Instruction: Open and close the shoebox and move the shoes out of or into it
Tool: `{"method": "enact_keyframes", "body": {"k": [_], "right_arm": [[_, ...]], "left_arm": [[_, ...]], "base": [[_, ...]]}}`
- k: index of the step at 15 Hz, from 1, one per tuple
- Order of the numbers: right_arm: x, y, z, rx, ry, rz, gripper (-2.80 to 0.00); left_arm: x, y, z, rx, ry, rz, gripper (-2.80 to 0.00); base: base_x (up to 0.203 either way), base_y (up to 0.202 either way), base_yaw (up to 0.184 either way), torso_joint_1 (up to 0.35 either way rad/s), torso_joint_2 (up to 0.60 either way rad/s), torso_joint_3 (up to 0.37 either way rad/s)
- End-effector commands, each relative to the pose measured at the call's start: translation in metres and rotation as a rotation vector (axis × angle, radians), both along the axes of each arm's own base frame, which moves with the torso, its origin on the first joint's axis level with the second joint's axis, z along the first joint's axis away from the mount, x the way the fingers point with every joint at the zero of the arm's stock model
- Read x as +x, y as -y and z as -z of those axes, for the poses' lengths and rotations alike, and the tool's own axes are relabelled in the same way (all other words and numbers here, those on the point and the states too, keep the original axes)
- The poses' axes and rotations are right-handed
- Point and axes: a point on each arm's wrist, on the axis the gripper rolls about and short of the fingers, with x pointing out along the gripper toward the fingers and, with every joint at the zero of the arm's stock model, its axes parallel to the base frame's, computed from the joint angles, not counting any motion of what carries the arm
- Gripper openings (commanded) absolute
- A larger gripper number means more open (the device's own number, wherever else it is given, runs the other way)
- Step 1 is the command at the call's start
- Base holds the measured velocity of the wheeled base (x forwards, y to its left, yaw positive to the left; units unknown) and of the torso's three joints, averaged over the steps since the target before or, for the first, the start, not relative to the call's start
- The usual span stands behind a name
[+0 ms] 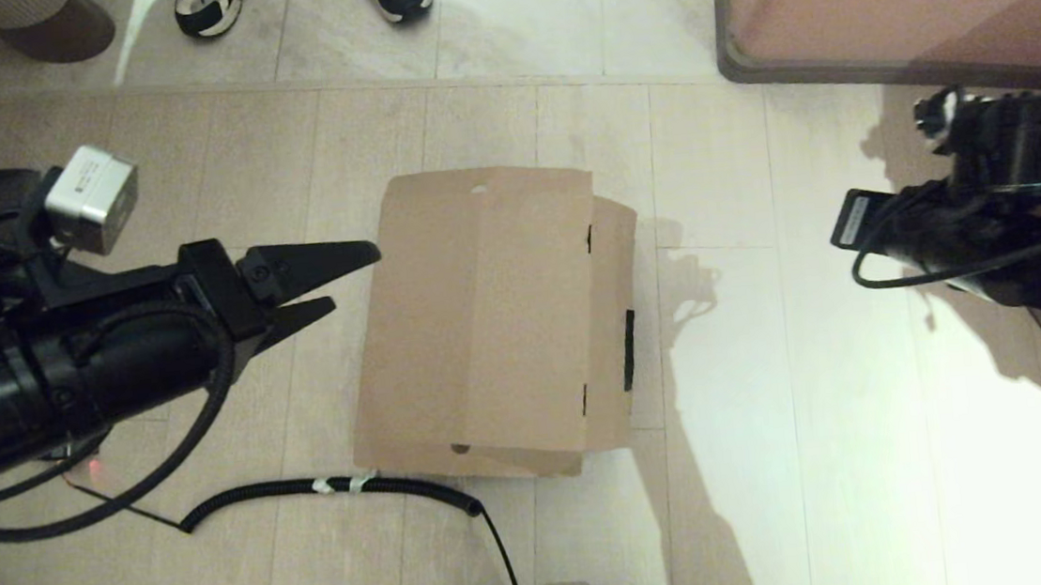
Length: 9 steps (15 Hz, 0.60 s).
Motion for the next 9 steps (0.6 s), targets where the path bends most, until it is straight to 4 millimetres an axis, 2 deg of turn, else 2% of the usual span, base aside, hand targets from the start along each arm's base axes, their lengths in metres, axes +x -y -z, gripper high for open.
{"method": "enact_keyframes", "body": {"k": [1,2,4,6,9], "right_arm": [[-0.074,0.017,-0.04,0.016,0.146,0.017,-2.8],[-0.1,0.022,-0.037,0.013,0.153,0.019,-2.8],[-0.142,0.029,-0.026,0.005,0.162,0.03,-2.8],[-0.184,0.035,-0.023,0.002,0.205,0.044,-2.8],[-0.246,0.042,-0.015,-0.003,0.271,0.04,-2.8]], "left_arm": [[-0.009,-0.013,-0.003,-0.008,0.022,-0.056,-1.84],[-0.015,-0.025,-0.006,-0.011,0.041,-0.117,-2.8],[-0.031,-0.051,-0.008,-0.013,0.074,-0.244,-2.8],[-0.057,-0.074,-0.008,-0.004,0.123,-0.384,-2.8],[-0.106,-0.085,0.006,0.087,0.208,-0.518,-2.8]], "base": [[0.0,0.0,0.0,0.0,0.0,0.0],[0.0,0.0,0.0,0.0,0.0,0.0],[0.0,0.0,0.0,0.0,0.0,0.0],[0.0,0.0,0.0,0.0,0.0,0.0],[0.0,0.0,0.0,0.0,0.0,0.0]]}}
